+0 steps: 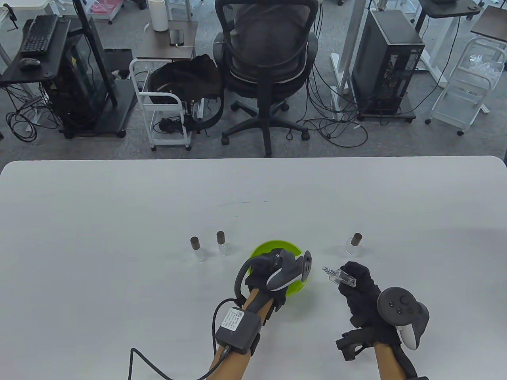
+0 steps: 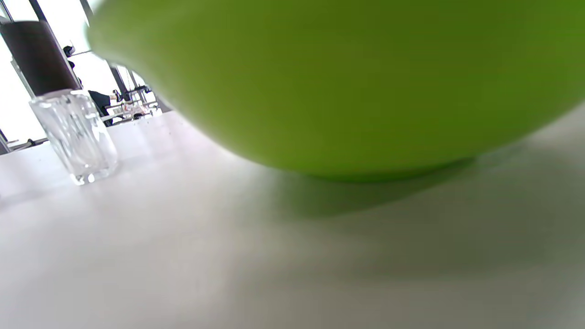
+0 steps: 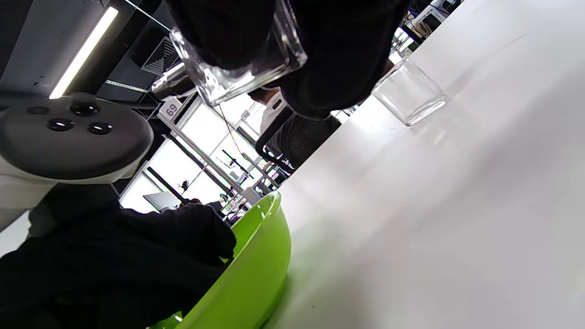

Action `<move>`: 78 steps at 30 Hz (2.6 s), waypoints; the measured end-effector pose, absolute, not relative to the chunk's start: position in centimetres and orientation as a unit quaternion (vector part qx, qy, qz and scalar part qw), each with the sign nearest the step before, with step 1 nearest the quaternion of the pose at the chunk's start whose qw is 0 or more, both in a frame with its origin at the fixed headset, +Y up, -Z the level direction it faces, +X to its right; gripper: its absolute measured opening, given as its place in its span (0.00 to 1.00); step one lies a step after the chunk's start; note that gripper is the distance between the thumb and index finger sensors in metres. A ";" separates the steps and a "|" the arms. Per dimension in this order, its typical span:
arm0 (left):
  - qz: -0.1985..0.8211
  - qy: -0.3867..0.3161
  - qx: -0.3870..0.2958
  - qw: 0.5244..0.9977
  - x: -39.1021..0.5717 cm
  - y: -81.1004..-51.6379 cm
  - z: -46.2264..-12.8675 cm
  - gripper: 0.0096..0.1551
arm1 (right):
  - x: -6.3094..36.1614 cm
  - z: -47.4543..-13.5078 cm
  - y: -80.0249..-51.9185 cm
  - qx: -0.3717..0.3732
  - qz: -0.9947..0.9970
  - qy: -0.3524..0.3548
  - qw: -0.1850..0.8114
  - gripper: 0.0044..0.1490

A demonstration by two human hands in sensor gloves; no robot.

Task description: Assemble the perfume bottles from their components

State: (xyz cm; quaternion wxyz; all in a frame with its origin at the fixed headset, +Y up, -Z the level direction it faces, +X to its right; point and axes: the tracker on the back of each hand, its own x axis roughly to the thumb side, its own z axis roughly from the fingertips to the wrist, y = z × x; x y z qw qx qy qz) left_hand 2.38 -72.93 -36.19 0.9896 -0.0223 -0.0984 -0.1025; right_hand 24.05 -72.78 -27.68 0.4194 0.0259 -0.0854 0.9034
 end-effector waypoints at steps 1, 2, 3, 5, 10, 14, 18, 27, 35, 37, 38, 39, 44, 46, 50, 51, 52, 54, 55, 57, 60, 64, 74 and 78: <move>-0.096 -0.104 -0.010 0.990 2.2 -72.5 -35.9 0.39 | 24.0 -27.7 -72.8 0.026 0.903 -0.084 0.420 0.37; -0.079 -0.115 0.007 0.990 1.9 -71.8 -35.4 0.37 | 23.9 -27.7 -72.9 0.028 0.904 -0.081 0.419 0.37; -0.053 -0.128 0.020 0.990 1.6 -71.1 -35.0 0.36 | 23.8 -27.7 -72.9 0.032 0.904 -0.078 0.419 0.37; -0.002 -0.150 0.039 0.988 0.9 -70.0 -34.1 0.34 | 23.5 -27.6 -73.0 0.038 0.905 -0.074 0.418 0.37; 0.152 -0.188 0.103 0.965 -1.3 -68.2 -31.4 0.33 | 22.7 -27.5 -73.0 0.061 0.906 -0.061 0.414 0.37; 0.258 -0.206 0.100 0.939 -2.8 -68.3 -30.3 0.32 | 21.9 -27.4 -73.1 0.079 0.908 -0.050 0.408 0.37; 0.345 -0.217 0.079 0.910 -3.5 -69.0 -30.1 0.32 | 21.4 -27.3 -73.1 0.092 0.910 -0.043 0.401 0.37; 0.370 -0.253 0.040 0.893 -2.9 -70.1 -30.2 0.31 | 20.7 -27.1 -73.0 0.121 0.908 -0.029 0.401 0.37; 0.388 -0.280 0.020 0.878 -2.5 -70.5 -30.3 0.29 | 20.2 -27.0 -72.9 0.136 0.903 -0.019 0.407 0.37; 0.380 -0.275 0.031 0.883 -2.3 -70.4 -30.1 0.28 | 20.0 -26.8 -72.9 0.135 0.911 -0.024 0.389 0.37; 0.366 -0.279 0.037 0.887 -2.2 -70.4 -30.1 0.28 | 20.0 -26.9 -72.8 0.138 0.915 -0.027 0.379 0.37; 0.361 -0.279 0.038 0.889 -2.2 -70.5 -30.1 0.28 | 20.1 -27.0 -72.8 0.140 0.915 -0.022 0.377 0.37; 0.361 -0.283 0.060 0.887 -1.7 -70.2 -30.0 0.28 | 20.1 -27.0 -72.8 0.135 0.913 -0.027 0.385 0.37; 0.355 -0.287 0.065 0.887 -1.5 -70.1 -30.0 0.28 | 20.1 -26.9 -72.7 0.132 0.913 -0.032 0.385 0.37; 0.360 -0.288 0.051 0.886 -1.4 -70.7 -30.4 0.28 | 19.9 -26.9 -72.9 0.131 0.919 -0.034 0.371 0.37; 0.362 -0.289 0.050 0.885 -1.5 -70.8 -30.5 0.28 | 19.9 -26.9 -72.9 0.131 0.918 -0.033 0.372 0.37; 0.362 -0.291 0.050 0.884 -1.5 -70.7 -30.5 0.28 | 19.8 -26.9 -72.8 0.132 0.917 -0.034 0.374 0.37; 0.356 -0.303 0.051 0.883 -1.5 -70.2 -30.4 0.28 | 19.9 -26.9 -72.6 0.133 0.913 -0.030 0.384 0.37; 0.346 -0.312 0.054 0.883 -1.5 -70.0 -30.2 0.28 | 19.8 -27.0 -72.5 0.137 0.913 -0.022 0.384 0.37; 0.323 -0.325 0.056 0.887 -1.2 -69.4 -30.0 0.28 | 19.6 -27.0 -72.4 0.144 0.919 -0.018 0.366 0.37; 0.282 -0.342 0.056 0.895 -0.5 -67.9 -29.4 0.30 | 19.4 -26.8 -72.3 0.154 0.930 -0.019 0.333 0.35; 0.235 -0.337 0.051 0.910 -1.1 -65.8 -29.4 0.42 | 19.8 -26.6 -72.2 0.143 0.924 -0.041 0.351 0.34; 0.061 -0.165 0.074 0.982 -9.1 -67.6 -30.3 0.57 | 20.6 -27.1 -73.0 0.105 0.927 -0.047 0.357 0.34; 0.018 -0.117 0.022 0.993 -11.6 -71.1 -30.9 0.62 | 20.7 -27.3 -73.3 0.099 0.931 -0.041 0.348 0.33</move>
